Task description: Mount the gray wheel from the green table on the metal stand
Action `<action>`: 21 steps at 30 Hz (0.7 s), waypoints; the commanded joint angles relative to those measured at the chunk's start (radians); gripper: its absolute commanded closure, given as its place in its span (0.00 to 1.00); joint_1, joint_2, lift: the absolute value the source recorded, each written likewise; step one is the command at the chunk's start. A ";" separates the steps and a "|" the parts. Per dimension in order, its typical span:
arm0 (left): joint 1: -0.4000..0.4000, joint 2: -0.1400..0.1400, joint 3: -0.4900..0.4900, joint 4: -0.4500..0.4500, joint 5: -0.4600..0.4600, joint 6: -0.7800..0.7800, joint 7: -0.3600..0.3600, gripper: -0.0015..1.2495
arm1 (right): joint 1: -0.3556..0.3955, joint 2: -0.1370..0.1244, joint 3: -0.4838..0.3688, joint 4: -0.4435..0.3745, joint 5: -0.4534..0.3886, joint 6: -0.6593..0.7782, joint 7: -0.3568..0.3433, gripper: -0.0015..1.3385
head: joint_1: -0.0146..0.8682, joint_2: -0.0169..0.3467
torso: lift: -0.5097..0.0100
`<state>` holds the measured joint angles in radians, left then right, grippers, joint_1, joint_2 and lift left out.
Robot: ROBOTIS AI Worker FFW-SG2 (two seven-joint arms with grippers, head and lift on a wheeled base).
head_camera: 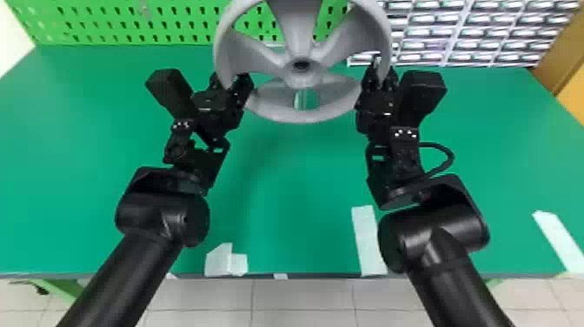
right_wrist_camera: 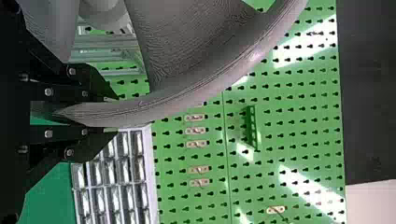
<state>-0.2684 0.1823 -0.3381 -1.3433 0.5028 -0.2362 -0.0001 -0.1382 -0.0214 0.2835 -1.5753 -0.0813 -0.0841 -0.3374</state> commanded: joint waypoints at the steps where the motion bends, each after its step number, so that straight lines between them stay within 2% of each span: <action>1: -0.005 -0.001 0.002 0.004 -0.001 0.000 0.000 0.70 | -0.006 0.000 0.002 0.006 -0.003 0.001 0.000 0.87 | 1.00 0.19 | 0.79; 21: -0.014 -0.001 -0.007 0.044 0.008 0.000 -0.001 0.70 | -0.006 0.000 -0.004 0.020 0.000 0.020 0.000 0.87 | 1.00 0.19 | 0.79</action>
<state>-0.2821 0.1800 -0.3441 -1.3073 0.5067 -0.2362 -0.0002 -0.1455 -0.0215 0.2809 -1.5575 -0.0833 -0.0683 -0.3374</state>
